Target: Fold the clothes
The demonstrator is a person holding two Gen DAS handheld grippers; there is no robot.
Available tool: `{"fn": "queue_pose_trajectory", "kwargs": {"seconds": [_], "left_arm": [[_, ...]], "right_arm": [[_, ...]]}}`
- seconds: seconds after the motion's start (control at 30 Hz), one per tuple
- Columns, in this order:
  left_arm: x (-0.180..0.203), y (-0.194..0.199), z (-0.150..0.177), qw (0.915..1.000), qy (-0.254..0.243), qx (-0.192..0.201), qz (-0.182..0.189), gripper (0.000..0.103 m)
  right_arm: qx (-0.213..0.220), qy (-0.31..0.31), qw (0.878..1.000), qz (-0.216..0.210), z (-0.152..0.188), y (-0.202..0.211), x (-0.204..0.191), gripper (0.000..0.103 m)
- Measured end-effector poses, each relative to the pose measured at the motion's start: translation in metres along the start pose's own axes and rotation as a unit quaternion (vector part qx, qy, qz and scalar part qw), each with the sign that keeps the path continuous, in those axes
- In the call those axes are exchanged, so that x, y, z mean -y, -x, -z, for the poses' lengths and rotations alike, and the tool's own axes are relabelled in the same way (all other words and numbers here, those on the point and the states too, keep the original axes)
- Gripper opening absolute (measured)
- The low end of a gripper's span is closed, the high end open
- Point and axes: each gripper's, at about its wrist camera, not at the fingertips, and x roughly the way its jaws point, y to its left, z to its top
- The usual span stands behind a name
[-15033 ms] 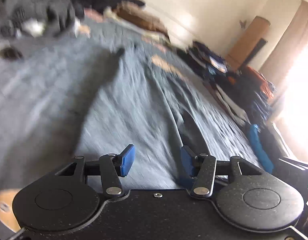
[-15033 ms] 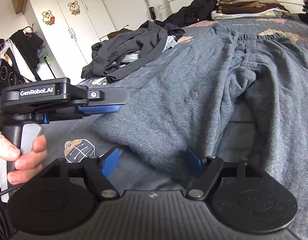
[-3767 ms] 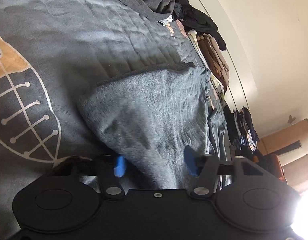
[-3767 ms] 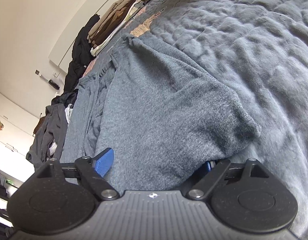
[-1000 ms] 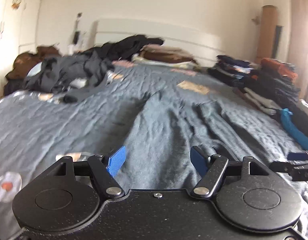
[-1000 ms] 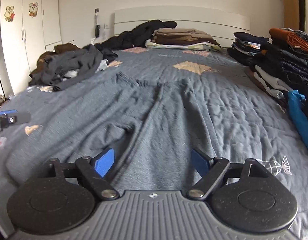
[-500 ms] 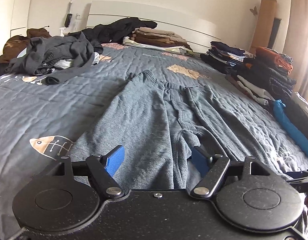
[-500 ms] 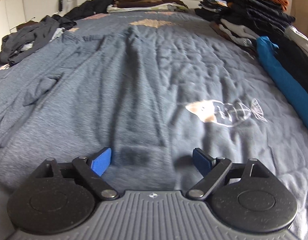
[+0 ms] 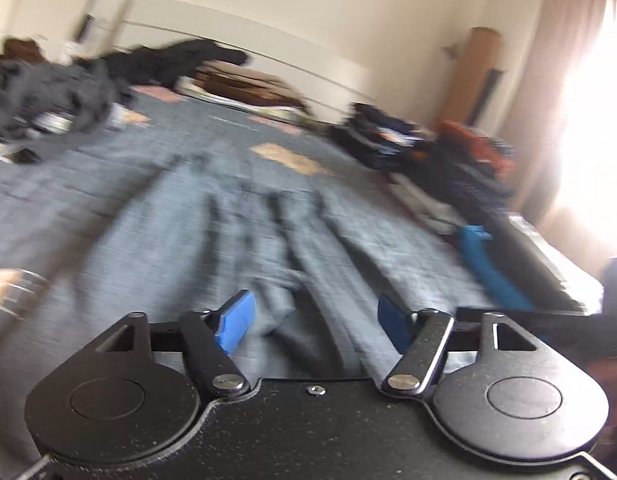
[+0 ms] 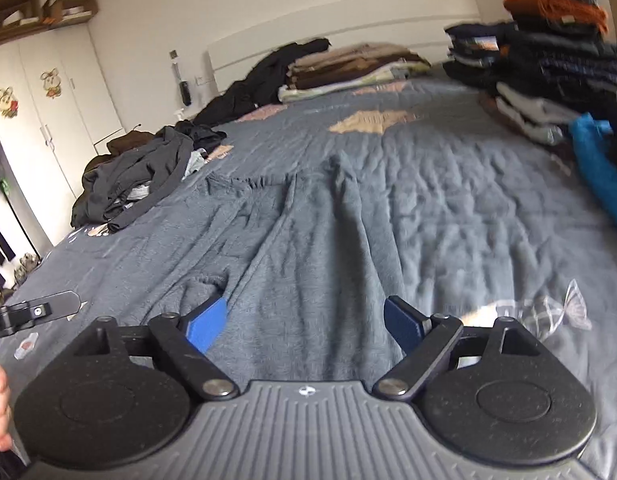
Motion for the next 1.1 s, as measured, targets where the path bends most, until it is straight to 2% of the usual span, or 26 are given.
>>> {"fn": "queue_pose_trajectory", "kwargs": {"seconds": [0.07, 0.17, 0.27, 0.3, 0.33, 0.43, 0.57, 0.7, 0.73, 0.8, 0.9, 0.93, 1.0, 1.07, 1.1], "left_arm": [[0.016, -0.009, 0.009, 0.9989, -0.038, -0.025, 0.013, 0.059], [0.034, -0.026, 0.025, 0.9922, -0.098, -0.077, 0.007, 0.057], [0.036, -0.039, 0.037, 0.9878, -0.103, -0.117, 0.0, 0.055], [0.037, -0.042, 0.04, 0.9859, -0.111, -0.125, -0.004, 0.049], [0.038, -0.045, 0.042, 0.9836, -0.12, -0.134, -0.011, 0.045], [0.033, -0.055, 0.048, 0.9738, -0.137, -0.175, -0.047, 0.045], [0.035, -0.053, 0.051, 0.9638, -0.174, -0.192, -0.063, 0.046], [0.04, -0.047, 0.048, 0.9567, -0.198, -0.201, -0.07, 0.046], [0.039, -0.045, 0.044, 0.9586, -0.191, -0.199, -0.068, 0.047], [0.037, -0.035, 0.032, 0.9739, -0.153, -0.16, -0.047, 0.046], [0.035, -0.024, 0.019, 0.9904, -0.083, -0.111, 0.007, 0.045], [0.035, -0.022, 0.016, 0.9932, -0.057, -0.097, 0.03, 0.045], [0.035, -0.029, 0.019, 0.9915, -0.007, -0.106, 0.076, 0.045], [0.032, -0.04, 0.027, 0.9851, 0.032, -0.136, 0.1, 0.045], [0.029, -0.046, 0.034, 0.9822, 0.045, -0.153, 0.1, 0.045]], "right_arm": [[-0.016, 0.004, 1.0, 0.016, 0.007, -0.001, 0.005, 0.085], [-0.032, 0.057, 0.997, 0.051, 0.021, 0.005, 0.002, 0.085], [-0.049, 0.102, 0.992, 0.058, 0.031, 0.01, 0.002, 0.085], [-0.055, 0.107, 0.991, 0.059, 0.033, 0.012, 0.004, 0.085], [-0.059, 0.109, 0.99, 0.06, 0.035, 0.014, 0.006, 0.085], [-0.073, 0.117, 0.988, 0.072, 0.041, 0.016, 0.013, 0.085], [-0.106, 0.164, 0.974, 0.114, 0.054, 0.014, 0.024, 0.085], [-0.118, 0.179, 0.967, 0.137, 0.059, 0.019, 0.035, 0.086], [-0.122, 0.176, 0.966, 0.144, 0.059, 0.021, 0.038, 0.086], [-0.129, 0.169, 0.965, 0.156, 0.058, 0.025, 0.045, 0.086], [-0.076, 0.108, 0.984, 0.116, 0.044, 0.043, 0.049, 0.086], [-0.054, 0.082, 0.992, 0.08, 0.038, 0.049, 0.047, 0.086], [-0.012, 0.024, 1.0, 0.0, 0.028, 0.059, 0.043, 0.086], [-0.013, -0.045, 0.995, -0.086, 0.027, 0.054, 0.043, 0.086], [-0.024, -0.067, 0.992, -0.104, 0.029, 0.047, 0.044, 0.086]]}}
